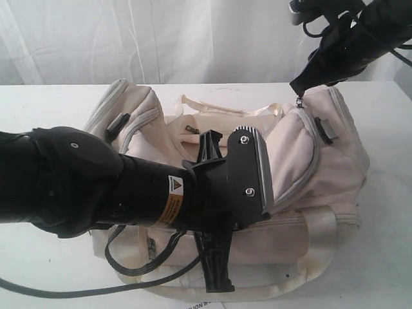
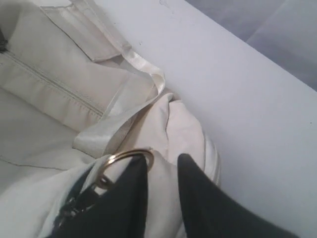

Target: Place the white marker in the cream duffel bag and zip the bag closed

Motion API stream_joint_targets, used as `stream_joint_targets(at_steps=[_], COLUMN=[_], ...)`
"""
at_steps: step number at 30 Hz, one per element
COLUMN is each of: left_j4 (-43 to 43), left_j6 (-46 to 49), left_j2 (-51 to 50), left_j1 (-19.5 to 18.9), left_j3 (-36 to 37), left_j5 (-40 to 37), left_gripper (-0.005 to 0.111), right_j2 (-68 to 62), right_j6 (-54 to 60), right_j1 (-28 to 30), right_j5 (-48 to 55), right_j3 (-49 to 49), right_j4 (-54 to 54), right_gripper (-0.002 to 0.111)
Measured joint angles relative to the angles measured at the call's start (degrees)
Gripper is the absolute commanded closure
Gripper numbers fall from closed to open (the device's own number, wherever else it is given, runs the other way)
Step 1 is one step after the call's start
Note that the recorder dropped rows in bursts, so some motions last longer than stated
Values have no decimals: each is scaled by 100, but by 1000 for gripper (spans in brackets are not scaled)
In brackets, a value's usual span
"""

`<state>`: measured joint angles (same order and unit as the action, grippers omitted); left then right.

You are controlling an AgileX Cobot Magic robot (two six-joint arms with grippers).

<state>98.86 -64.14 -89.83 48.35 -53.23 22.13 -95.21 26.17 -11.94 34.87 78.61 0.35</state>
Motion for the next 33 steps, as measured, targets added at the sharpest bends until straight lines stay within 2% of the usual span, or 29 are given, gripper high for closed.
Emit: stream_joint_targets(at_steps=[3,11,19,24,33], left_j4=[0,13,38,-96,-589], left_j6=[0,0,0,-9,-9], left_j2=[0,0,154,407,636], left_j1=[8,22,35,35,35], left_j3=[0,0,21,21,21], left_j5=[-49,-297,-988,-1469,-1835], left_gripper=[107,105,85,76,49], right_j2=[0,303,832,1286,1859], right_j6=[0,170,233,219,211], right_j1=[0,0,0,0,0], right_j5=[113,707,1184,1132,724], right_j3=[-51,-177,-189,-336,-1102], right_j4=[102,698,1200,1477,1727], right_gripper=[74,71,71,71,71])
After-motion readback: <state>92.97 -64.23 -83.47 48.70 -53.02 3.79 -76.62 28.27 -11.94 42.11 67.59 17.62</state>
